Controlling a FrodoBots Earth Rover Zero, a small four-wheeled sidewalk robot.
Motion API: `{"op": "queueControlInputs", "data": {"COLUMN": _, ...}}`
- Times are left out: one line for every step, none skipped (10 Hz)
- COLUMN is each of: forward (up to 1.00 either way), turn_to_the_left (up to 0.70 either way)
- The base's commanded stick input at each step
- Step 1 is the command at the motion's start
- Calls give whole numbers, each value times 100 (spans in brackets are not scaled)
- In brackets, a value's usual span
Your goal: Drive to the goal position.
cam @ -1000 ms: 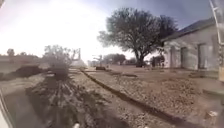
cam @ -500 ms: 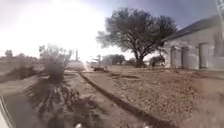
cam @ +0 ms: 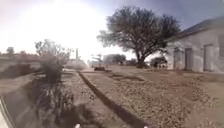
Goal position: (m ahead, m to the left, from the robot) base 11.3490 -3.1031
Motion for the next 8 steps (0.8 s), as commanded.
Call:
{"op": "queueControlInputs", "data": {"forward": 70, "turn_to_the_left": 0}}
{"op": "queueControlInputs", "data": {"forward": 70, "turn_to_the_left": -8}}
{"op": "queueControlInputs", "data": {"forward": 70, "turn_to_the_left": -12}}
{"op": "queueControlInputs", "data": {"forward": 70, "turn_to_the_left": -14}}
{"op": "queueControlInputs", "data": {"forward": 70, "turn_to_the_left": -14}}
{"op": "queueControlInputs", "data": {"forward": 70, "turn_to_the_left": -14}}
{"op": "queueControlInputs", "data": {"forward": 70, "turn_to_the_left": -14}}
{"op": "queueControlInputs", "data": {"forward": 70, "turn_to_the_left": -14}}
